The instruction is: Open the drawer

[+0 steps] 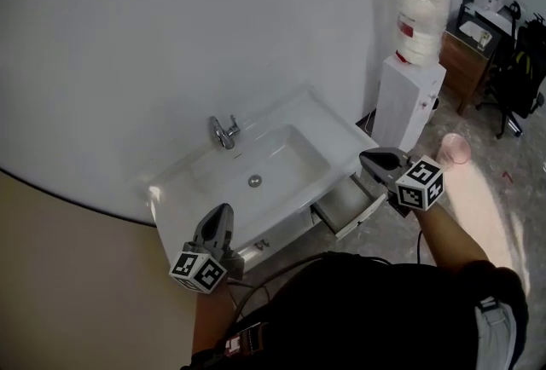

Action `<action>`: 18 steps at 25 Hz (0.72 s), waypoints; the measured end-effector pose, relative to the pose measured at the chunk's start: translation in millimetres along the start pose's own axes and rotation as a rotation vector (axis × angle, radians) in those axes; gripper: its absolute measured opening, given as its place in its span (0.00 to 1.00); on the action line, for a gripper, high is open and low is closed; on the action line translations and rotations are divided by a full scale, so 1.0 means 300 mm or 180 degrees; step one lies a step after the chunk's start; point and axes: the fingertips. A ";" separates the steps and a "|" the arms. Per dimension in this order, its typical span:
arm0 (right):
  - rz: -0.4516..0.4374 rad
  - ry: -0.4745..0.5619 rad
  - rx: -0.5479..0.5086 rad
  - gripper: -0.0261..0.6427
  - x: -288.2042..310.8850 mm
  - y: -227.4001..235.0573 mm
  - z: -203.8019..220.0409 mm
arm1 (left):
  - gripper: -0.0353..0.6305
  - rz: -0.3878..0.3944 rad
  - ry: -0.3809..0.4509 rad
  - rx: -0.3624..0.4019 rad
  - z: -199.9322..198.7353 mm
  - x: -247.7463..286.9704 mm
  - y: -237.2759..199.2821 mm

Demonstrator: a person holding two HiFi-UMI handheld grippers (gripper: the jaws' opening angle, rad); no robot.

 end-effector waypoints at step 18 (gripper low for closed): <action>-0.0723 0.0144 -0.0242 0.03 0.895 -0.658 -0.276 | 0.05 -0.0697 0.0314 0.0249 -0.344 -0.654 -0.771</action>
Point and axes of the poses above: the fingertips, and each gripper's own axes: x forward along the fingers, y to its right, z out of its underside, and after that the axes turned 2 degrees about -y, right-handed
